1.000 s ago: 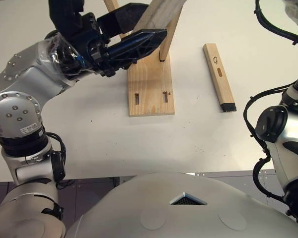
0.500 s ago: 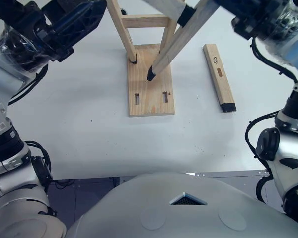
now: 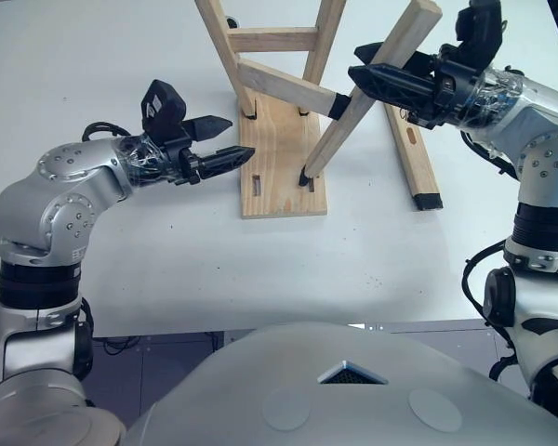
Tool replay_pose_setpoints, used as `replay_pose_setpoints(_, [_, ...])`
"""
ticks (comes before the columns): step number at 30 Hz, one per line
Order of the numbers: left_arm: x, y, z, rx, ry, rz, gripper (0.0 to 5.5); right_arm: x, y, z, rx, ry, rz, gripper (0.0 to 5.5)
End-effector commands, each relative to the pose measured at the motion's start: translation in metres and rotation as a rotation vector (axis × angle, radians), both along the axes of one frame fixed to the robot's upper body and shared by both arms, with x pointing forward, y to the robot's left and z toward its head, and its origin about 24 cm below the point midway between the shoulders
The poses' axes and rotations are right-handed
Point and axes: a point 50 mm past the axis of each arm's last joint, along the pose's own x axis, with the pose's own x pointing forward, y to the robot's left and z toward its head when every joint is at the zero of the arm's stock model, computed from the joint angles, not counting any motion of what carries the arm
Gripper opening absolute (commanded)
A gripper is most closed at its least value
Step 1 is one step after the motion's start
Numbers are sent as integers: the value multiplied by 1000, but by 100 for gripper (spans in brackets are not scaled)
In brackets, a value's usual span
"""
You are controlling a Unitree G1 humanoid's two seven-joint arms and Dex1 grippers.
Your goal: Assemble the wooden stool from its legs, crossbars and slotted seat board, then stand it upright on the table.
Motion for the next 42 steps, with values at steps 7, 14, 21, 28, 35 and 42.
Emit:
replay_pose_setpoints(7, [1, -21, -11, -4, 19, -61, 159, -1, -5, -10, -122, -29, 14, 210])
replay_pose_setpoints(14, [5, -16, -52, 195, 105, -10, 95, -5, -9, -7, -196, -44, 73, 210])
replay_pose_setpoints(21, [0, -9, -75, 290, 156, 18, 95, -15, -18, -14, -372, -78, 151, 207])
replay_pose_setpoints(28, [-4, -12, -79, 279, 165, 24, 95, -14, -21, -3, -465, -147, 198, 207])
replay_pose_setpoints(35, [-4, -14, -82, 273, 165, 38, 95, -12, -21, 0, -517, -181, 222, 207])
replay_pose_setpoints(42, [-7, -19, -85, 259, 168, 47, 95, -7, -21, 12, -547, -217, 227, 207])
